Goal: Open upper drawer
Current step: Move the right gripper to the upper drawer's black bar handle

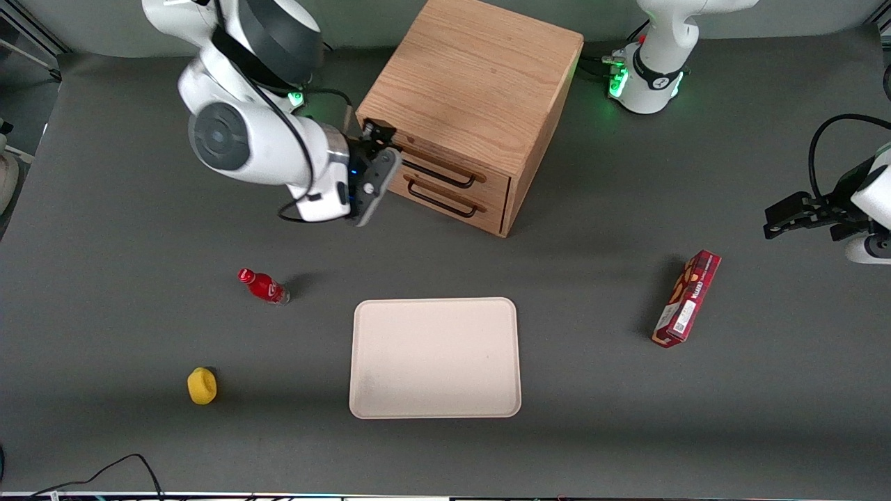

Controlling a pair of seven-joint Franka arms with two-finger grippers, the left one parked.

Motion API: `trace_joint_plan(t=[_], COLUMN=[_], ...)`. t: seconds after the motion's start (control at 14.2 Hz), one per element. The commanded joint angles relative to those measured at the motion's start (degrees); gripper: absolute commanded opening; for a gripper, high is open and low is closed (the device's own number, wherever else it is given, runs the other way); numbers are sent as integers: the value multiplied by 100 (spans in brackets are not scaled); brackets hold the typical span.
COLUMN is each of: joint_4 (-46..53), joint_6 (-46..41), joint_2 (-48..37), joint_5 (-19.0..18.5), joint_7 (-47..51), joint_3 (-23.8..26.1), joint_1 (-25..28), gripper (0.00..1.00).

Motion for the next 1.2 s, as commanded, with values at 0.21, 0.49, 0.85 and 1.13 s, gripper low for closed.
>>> trace_joint_plan(t=[0.21,0.49,0.85,1.13], joint_4=[-311,-583,-672,-602], joint_6=[719,1061,1316,1510], joint_2=[481,526,701,956], joint_5=[52,-10,-177,-483], joint_7=[-182,-227,-227,-227], joint_3=[251,303,321,321], joint_1=[128,189,233,251], gripper=[100,100,100,100])
